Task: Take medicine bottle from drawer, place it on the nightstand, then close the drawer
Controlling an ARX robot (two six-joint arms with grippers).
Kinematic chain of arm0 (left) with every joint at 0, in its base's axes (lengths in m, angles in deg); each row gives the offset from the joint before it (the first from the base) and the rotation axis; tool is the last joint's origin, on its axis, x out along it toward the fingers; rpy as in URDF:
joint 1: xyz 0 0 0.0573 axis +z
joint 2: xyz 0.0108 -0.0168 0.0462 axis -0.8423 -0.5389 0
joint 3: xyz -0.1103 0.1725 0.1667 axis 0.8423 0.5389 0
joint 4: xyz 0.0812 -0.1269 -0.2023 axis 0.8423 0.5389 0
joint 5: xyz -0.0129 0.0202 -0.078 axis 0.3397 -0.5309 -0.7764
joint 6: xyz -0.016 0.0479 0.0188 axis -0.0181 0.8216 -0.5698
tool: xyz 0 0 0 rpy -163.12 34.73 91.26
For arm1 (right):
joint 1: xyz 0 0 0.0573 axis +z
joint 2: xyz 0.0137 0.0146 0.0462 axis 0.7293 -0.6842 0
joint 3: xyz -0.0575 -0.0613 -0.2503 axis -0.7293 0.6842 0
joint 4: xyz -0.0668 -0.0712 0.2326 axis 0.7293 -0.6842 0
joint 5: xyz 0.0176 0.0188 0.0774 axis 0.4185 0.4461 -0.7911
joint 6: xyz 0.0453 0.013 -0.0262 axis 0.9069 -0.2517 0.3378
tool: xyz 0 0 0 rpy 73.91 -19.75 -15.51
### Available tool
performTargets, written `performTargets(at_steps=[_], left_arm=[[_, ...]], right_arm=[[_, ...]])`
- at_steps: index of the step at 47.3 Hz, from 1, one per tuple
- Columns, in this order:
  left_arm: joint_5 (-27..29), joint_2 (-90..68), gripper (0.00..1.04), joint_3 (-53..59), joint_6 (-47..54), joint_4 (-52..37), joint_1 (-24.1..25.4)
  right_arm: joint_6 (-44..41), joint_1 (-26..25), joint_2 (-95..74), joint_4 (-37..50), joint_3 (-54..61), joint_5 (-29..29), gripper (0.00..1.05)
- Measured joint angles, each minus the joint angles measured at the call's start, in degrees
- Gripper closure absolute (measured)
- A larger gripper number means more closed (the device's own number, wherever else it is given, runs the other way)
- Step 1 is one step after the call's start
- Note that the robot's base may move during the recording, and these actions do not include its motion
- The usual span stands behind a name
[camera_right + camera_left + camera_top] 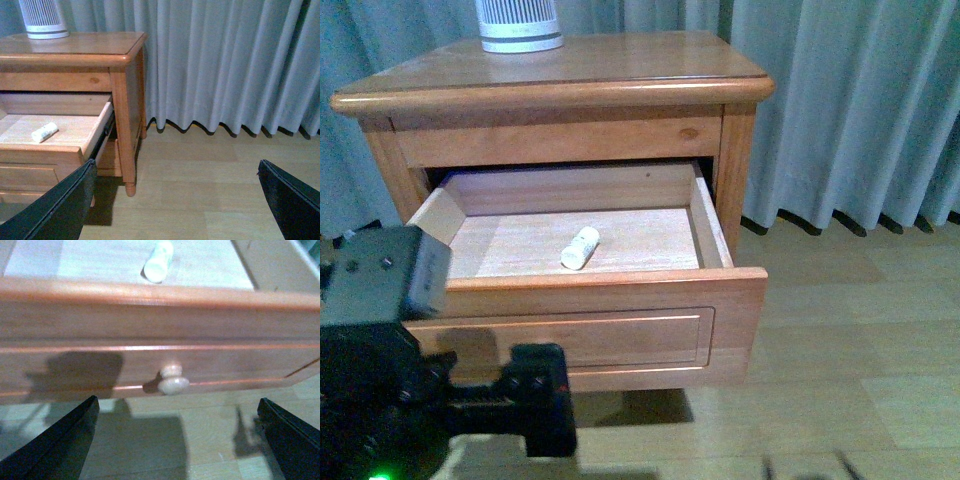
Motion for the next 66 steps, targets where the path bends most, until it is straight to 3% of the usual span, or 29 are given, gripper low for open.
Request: performTargets(at_steps=[13,19,21,23,25,34,38,43,66], left_arm=[[-11.41,31.30,0.07,0.46,2.78,20.81,8.11],[-14.95,49.77,0.07,0.61,2.56,34.62,11.56],[-4.66,58.82,0.17,3.17,5.99,36.26,10.43],[1.46,67.43,0.25,5.60,9.35,41.44,10.71],[3.50,76.37,0.36,8.37,11.56,46.58,12.24],[-0.42,85.20,0.71,12.61,14.27,47.28,16.50],[-7.23,87.01,0.87,14.19,14.62,47.78,21.94],[-7.69,92.32,1.02,15.10,14.60,53.24,24.37],[-8.00,96.83,1.01,18.51,14.84,53.42,24.57]], right_arm=[[0.00,0.00,0.00,0.00,0.00,0.00,0.07],[0.00,0.00,0.00,0.00,0.00,0.00,0.07],[-0.02,0.00,0.00,0.00,0.00,0.00,0.07],[0.00,0.00,0.00,0.00,0.00,0.00,0.07],[0.00,0.00,0.00,0.00,0.00,0.24,0.07],[0.00,0.00,0.00,0.00,0.00,0.22,0.07],[-0.02,0.00,-0.02,0.00,0.00,0.17,0.07],[0.00,0.00,0.00,0.00,0.00,0.20,0.07],[-0.02,-0.07,0.00,0.02,0.00,-0.22,0.07]])
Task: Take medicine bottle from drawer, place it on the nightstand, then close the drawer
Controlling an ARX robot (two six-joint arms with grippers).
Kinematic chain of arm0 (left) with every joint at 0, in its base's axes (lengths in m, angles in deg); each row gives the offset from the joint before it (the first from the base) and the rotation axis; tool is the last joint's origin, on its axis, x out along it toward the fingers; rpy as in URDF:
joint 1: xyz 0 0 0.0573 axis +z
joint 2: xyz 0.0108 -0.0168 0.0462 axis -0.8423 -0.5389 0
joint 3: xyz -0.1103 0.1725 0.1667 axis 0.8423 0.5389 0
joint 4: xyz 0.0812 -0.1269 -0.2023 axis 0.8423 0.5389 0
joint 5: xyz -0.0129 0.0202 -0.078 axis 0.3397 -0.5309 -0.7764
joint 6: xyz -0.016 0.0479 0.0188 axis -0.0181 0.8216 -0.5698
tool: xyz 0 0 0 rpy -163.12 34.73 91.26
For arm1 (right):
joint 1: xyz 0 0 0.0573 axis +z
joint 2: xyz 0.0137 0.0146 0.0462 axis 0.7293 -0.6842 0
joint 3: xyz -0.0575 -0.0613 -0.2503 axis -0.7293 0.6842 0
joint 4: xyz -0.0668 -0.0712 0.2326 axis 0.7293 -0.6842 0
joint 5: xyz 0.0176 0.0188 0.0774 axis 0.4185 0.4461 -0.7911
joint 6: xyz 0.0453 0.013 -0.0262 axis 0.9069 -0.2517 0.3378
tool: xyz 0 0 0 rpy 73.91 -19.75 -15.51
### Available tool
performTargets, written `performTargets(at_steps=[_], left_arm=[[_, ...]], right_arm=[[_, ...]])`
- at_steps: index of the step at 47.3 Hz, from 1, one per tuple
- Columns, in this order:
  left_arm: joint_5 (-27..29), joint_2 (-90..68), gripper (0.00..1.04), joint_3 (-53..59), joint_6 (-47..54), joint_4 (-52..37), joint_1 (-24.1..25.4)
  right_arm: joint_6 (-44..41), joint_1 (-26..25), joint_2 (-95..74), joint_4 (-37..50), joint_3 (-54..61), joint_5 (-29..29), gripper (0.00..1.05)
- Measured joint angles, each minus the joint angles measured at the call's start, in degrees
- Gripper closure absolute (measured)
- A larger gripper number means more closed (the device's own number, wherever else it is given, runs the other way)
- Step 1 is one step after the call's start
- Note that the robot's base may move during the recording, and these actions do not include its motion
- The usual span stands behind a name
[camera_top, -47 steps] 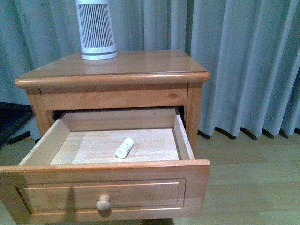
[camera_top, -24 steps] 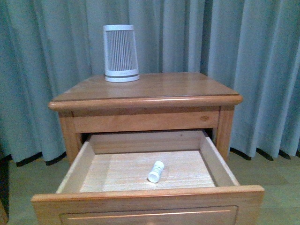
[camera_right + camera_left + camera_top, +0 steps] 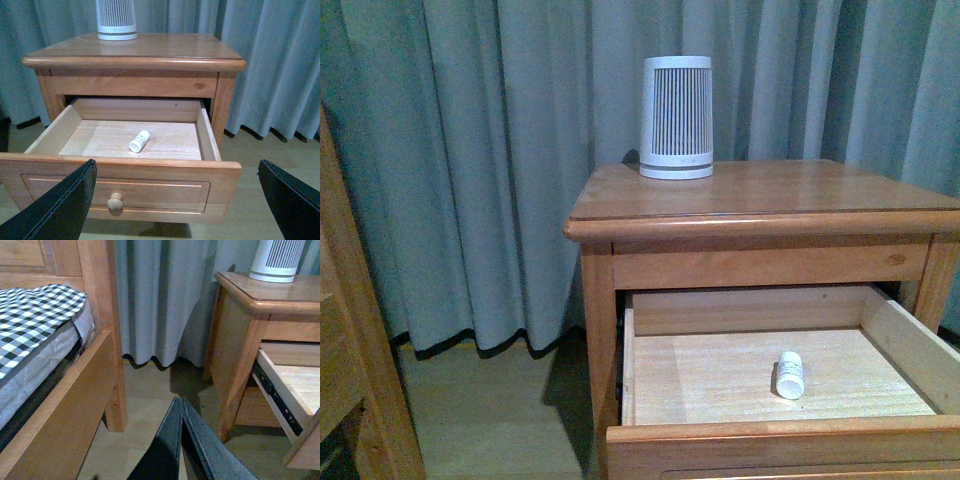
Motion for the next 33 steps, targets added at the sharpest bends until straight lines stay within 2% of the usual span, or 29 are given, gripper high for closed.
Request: performTargets(at_steps=[4,6,9,13,17,25,33], left_arm=[[-0.02,0.57,1.01,0.59,0.02,-0.26,0.02],[-0.04,1.62,1.01,1.62,0.02,-0.37,0.02],[-0.04,2.27,1.01,2.64,0.04,-0.37,0.02],[-0.13,2.49,1.01,2.78,0.07,-0.39,0.02],[-0.15,2.51,1.01,2.78,0.07,-0.39,0.02],[-0.15,2.51,1.01,2.78,0.09,-0.39,0.02],[-0.13,2.51,1.01,2.78,0.09,-0.39,0.02]], right_arm=[[0.28,-0.13,-0.20,-0.15,-0.04,-0.42,0.07],[2.01,-1.16,-2.99,-0.94,-1.11,-4.17,0.07],[4.31,-1.55,-13.25,4.15,-5.07,-6.16,0.07],[5.20,0.07,-31.36,15.32,-15.85,-3.72,0.07],[4.42,3.15,-45.55,21.81,-26.21,-0.92,0.07],[3.26,8.79,-70.79,23.58,-42.49,3.61,0.07],[4.28,11.10,-89.02,23.15,-52.39,6.60,0.07]])
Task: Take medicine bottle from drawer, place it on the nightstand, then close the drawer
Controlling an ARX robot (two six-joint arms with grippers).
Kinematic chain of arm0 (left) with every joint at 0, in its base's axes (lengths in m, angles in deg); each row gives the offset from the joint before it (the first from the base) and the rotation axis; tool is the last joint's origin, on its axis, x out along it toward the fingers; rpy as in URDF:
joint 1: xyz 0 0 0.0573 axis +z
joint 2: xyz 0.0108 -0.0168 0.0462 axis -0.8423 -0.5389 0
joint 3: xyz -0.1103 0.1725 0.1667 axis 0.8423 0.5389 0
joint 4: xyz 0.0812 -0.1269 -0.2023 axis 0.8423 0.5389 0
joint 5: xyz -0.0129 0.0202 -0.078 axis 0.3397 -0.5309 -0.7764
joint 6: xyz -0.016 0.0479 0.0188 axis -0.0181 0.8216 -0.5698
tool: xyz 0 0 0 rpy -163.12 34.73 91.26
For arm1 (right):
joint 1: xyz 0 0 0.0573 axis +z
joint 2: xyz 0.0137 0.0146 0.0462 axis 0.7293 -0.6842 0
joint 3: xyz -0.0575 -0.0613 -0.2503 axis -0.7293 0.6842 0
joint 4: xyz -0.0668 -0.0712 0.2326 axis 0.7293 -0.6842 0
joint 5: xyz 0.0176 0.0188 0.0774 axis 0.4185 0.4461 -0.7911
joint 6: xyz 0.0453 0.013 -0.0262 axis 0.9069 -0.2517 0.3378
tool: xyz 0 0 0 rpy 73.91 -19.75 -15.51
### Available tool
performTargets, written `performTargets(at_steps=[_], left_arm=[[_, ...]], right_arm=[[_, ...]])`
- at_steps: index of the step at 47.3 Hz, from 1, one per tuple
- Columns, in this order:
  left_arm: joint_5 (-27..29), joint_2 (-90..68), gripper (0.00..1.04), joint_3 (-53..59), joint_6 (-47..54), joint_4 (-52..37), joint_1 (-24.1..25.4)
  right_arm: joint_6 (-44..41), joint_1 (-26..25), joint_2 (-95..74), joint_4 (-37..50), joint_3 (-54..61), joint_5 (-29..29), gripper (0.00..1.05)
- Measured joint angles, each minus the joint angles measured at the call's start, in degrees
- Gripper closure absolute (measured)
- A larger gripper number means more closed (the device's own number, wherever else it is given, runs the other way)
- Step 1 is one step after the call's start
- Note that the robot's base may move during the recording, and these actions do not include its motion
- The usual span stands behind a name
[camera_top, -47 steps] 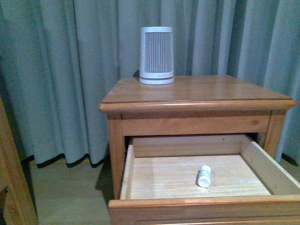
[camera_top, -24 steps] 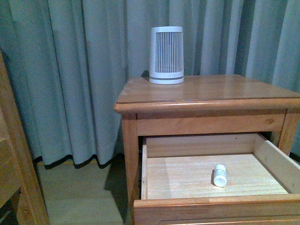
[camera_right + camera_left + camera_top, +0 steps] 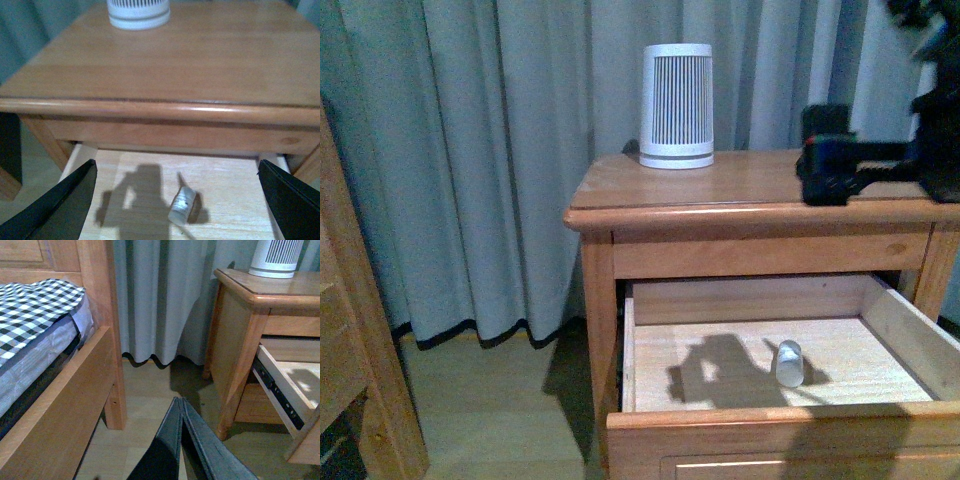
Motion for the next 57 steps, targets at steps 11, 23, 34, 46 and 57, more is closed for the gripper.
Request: performTargets(at_steps=[11,23,34,46,57], left_arm=[[0.00,0.00,0.82,0.00,-0.02,0.00,0.00],[0.00,0.00,0.41,0.00,0.00,0.00,0.00],[0.00,0.00,0.08,0.00,0.00,0.00,0.00],[-0.02,0.00,0.07,0.00,0.07,0.00,0.00],[0.00,0.00,0.07,0.00,0.07,0.00,0.00]], right_arm=[[2.14,1.16,-23.67,-0.09,-11.15,4.26,0.07],[2.23,0.09,-38.42,-0.57,-20.87,6.54,0.07],[2.29,-1.01,-45.46,-2.05,-27.04,6.51,0.07],[5.16,-1.20,-49.68,-3.91,-30.25,6.73,0.15],[6.45,-0.44,-49.96,-2.73,-29.64,6.95,0.53]])
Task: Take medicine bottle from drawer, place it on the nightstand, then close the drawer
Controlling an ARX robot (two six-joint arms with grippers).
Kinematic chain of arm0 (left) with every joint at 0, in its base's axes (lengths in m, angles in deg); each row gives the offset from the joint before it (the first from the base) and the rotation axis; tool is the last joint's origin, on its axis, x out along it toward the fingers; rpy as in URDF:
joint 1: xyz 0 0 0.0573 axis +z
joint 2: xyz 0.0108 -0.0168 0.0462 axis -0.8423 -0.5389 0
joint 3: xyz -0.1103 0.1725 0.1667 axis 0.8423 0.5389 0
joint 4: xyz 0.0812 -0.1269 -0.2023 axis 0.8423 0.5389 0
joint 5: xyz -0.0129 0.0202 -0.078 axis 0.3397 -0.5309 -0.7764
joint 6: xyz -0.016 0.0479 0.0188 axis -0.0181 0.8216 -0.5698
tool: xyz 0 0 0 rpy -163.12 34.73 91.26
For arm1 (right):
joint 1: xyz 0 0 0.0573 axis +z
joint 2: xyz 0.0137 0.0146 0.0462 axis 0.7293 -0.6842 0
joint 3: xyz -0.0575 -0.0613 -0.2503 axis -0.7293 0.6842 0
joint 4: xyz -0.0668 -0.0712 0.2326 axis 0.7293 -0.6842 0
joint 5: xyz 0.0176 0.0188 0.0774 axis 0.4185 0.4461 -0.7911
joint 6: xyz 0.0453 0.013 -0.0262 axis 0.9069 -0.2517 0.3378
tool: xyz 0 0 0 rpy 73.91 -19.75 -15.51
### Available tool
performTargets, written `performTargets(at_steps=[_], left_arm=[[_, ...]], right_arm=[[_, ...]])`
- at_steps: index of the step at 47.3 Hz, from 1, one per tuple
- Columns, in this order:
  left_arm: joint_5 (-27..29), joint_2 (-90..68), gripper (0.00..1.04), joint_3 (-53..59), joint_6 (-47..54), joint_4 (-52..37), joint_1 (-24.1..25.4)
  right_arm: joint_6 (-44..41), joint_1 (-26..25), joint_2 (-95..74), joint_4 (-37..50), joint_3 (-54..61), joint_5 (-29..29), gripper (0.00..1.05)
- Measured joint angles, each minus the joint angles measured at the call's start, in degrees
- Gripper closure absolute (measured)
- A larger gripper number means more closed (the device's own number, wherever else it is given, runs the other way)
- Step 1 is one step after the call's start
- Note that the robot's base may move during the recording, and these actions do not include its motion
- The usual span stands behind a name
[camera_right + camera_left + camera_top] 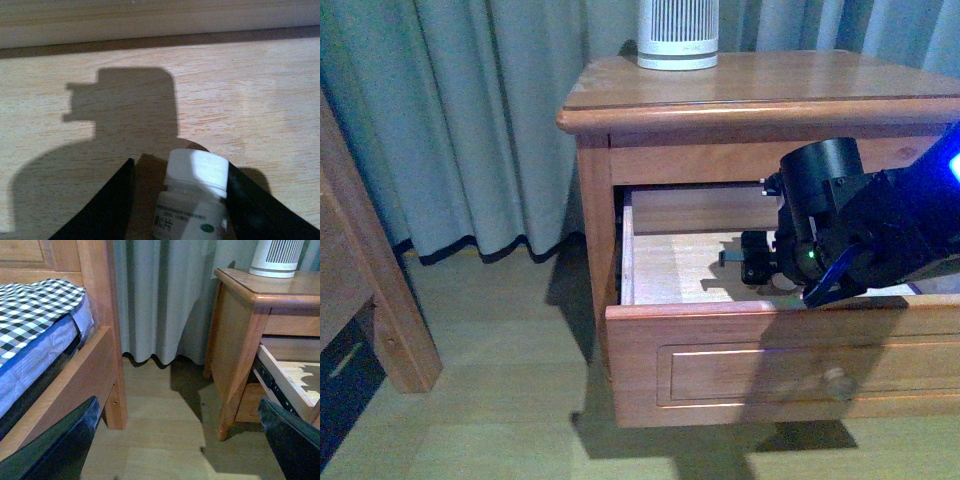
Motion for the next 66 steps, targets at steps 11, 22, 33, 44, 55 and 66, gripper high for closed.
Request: performTargets(at_steps=[11,22,33,44,55,66], left_arm=[[0.00,0.00,0.07,0.00,0.00,0.00,0.00],[0.00,0.00,0.07,0.00,0.00,0.00,0.00],[-0.02,0.00,0.07,0.00,0.00,0.00,0.00],[0.00,0.00,0.07,0.00,0.00,0.00,0.00],[0.00,0.00,0.07,0.00,0.00,0.00,0.00],[-0.02,0.00,0.07,0.00,0.00,0.00,0.00]], right_arm=[[-1.84,0.33,2.47,4.72,5.46,-0.72,0.74],[-3.54,0.70,13.09,7.23,14.80,-4.15,0.75],[-4.04,0.15,26.67,1.86,10.56,-7.17,0.75],[-6.12,-0.87,23.28,-7.06,-8.00,-5.95,0.75],[-10.40,-1.66,9.62,-13.66,-27.17,-2.23,0.75],[-11.65,-1.81,9.77,-7.61,-26.25,-1.20,0.25]])
